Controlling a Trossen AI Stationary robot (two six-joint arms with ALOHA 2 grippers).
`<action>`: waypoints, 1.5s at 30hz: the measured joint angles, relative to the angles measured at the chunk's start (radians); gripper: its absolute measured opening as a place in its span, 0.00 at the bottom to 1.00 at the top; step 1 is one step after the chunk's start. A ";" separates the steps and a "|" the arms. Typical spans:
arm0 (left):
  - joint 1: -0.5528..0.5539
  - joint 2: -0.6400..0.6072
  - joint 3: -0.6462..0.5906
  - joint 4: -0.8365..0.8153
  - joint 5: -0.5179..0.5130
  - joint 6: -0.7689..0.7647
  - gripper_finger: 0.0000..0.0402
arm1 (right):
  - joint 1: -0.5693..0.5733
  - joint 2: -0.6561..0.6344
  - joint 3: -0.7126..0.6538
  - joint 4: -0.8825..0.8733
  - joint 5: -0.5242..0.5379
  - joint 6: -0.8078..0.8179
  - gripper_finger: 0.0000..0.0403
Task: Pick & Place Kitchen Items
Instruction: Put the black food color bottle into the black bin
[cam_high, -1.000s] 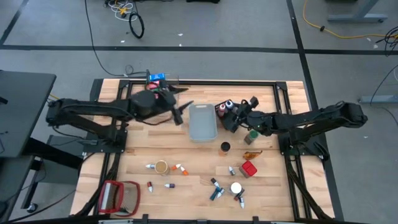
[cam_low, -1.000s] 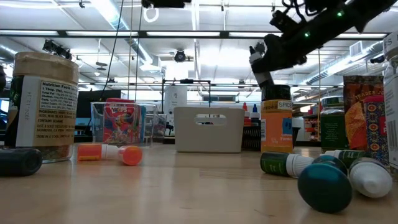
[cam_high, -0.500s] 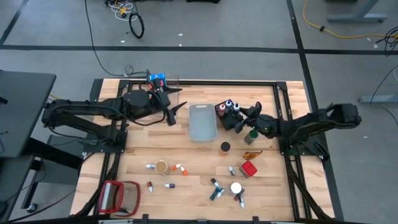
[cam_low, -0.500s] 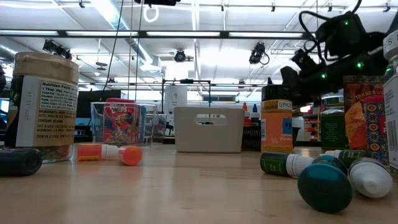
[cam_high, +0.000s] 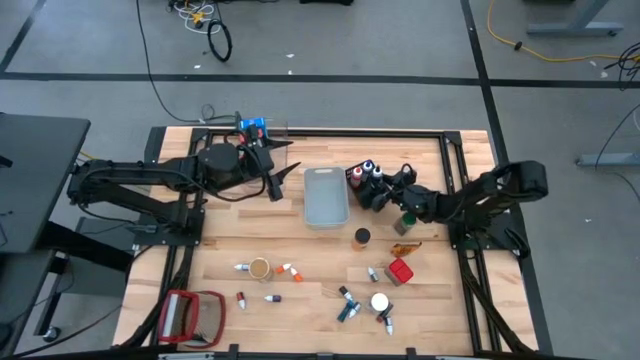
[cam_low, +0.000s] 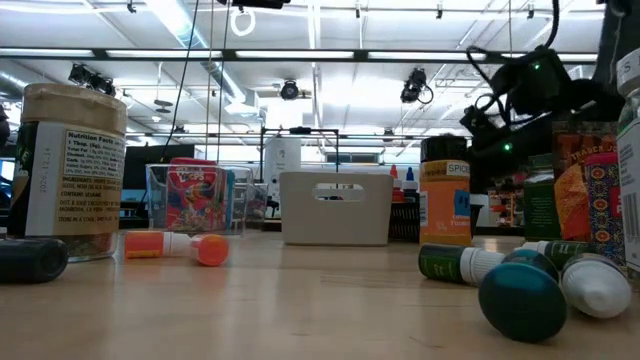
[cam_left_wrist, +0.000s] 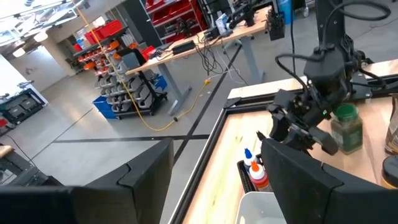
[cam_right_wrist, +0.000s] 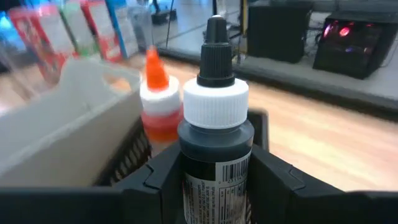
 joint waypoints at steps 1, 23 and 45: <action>0.000 0.000 0.000 0.000 0.000 0.000 0.63 | -0.006 0.011 -0.001 0.006 -0.011 -0.010 0.39; 0.000 0.000 0.000 -0.021 0.000 -0.001 0.63 | -0.125 0.013 0.000 0.011 -0.234 -0.170 0.39; 0.000 0.000 0.000 -0.018 0.000 -0.003 0.63 | -0.165 0.013 0.000 -0.008 -0.328 -0.174 0.43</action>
